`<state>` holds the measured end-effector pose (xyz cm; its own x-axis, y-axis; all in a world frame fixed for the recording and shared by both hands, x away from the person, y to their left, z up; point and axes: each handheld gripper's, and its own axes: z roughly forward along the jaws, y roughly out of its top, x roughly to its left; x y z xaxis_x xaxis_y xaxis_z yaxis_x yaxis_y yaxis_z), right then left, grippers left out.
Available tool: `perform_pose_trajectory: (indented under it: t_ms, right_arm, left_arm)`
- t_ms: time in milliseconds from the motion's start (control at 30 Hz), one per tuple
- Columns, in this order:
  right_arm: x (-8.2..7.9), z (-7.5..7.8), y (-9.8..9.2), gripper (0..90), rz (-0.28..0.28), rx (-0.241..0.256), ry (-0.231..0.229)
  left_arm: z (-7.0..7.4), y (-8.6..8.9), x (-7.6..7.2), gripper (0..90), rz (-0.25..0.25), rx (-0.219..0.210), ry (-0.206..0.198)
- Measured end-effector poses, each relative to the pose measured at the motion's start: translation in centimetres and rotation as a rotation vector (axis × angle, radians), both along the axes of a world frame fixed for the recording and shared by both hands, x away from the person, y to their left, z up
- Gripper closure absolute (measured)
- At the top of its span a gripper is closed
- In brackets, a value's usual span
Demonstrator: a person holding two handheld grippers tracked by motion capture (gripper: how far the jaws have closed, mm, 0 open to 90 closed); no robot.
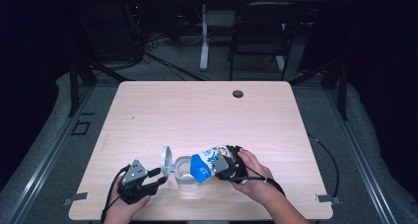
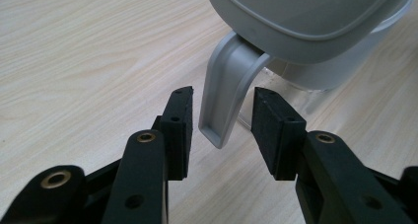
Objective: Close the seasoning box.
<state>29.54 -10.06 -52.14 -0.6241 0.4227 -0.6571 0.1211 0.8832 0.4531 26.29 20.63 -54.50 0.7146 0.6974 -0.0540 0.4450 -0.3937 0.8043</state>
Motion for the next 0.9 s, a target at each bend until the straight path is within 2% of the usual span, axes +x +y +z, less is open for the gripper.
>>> perform_pose_trajectory:
  t_ms: [167, 600, 900]
  right_arm:
    - [-0.05, -0.1, 0.15, 47.3, 0.0, -0.03, -0.023]
    - [0.1, -0.02, 0.44, 47.5, 0.008, -0.087, -0.071]
    - [0.26, 0.13, 0.62, 47.5, 0.017, -0.122, -0.091]
  left_arm:
    - [-0.07, -0.1, -0.04, 60.9, 0.005, -0.009, 0.001]
    - [-0.09, -0.19, -0.04, 60.9, 0.007, 0.005, -0.001]
    - [-0.13, -0.22, -0.04, 60.9, 0.006, 0.0, -0.003]
